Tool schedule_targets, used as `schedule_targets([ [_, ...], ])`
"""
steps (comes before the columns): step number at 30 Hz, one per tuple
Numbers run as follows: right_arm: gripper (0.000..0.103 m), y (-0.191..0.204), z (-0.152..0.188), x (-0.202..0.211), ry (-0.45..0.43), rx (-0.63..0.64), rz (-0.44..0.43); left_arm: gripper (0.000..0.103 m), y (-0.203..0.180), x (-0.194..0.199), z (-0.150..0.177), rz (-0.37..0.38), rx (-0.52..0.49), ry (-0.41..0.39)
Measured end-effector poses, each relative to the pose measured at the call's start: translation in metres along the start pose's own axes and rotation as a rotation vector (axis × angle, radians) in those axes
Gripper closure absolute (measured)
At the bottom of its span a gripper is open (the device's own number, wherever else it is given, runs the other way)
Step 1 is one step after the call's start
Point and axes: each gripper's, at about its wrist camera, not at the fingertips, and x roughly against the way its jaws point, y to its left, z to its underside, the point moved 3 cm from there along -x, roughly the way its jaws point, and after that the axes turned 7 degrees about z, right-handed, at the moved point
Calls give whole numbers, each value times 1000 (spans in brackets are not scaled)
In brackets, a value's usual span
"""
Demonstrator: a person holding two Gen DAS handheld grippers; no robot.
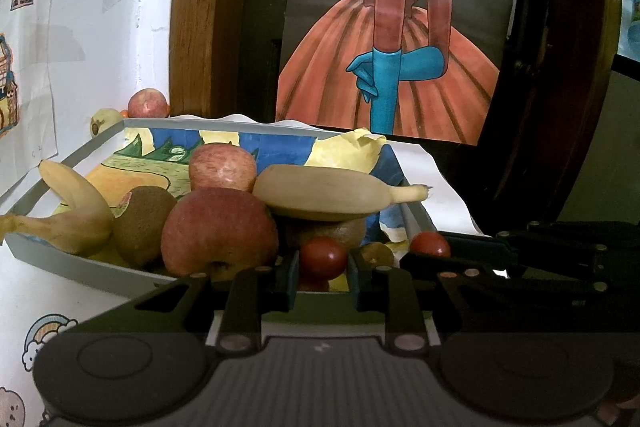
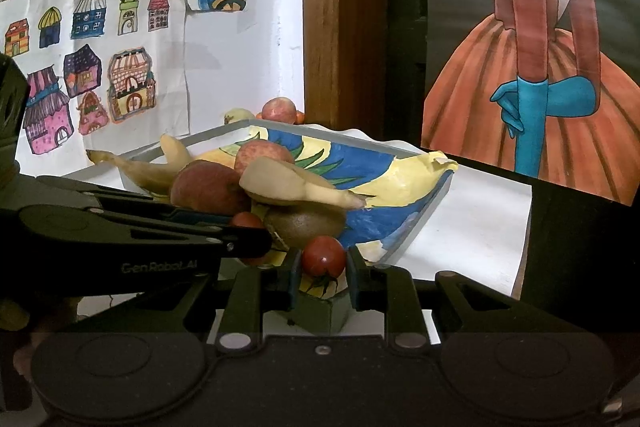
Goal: Organize fruits
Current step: 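Carry the tomato with the left tool over the tray while the right tool carries its tomato, then open both grippers to drop the cherry tomatoes into the tray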
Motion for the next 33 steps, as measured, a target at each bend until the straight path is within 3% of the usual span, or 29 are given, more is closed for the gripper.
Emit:
schedule_targets([
  [11,76,0,0,0,-5,-4,0,75,1,-1,0,0,3,0],
  [19,66,-6,0,5,-15,-11,9,75,1,2,-1,-4,5,-2],
  [28,58,-13,-2,12,-29,-22,24,65,0,13,0,-18,7,-12],
  [33,52,-12,-4,16,-37,-24,25,50,0,20,-1,-35,11,-25],
])
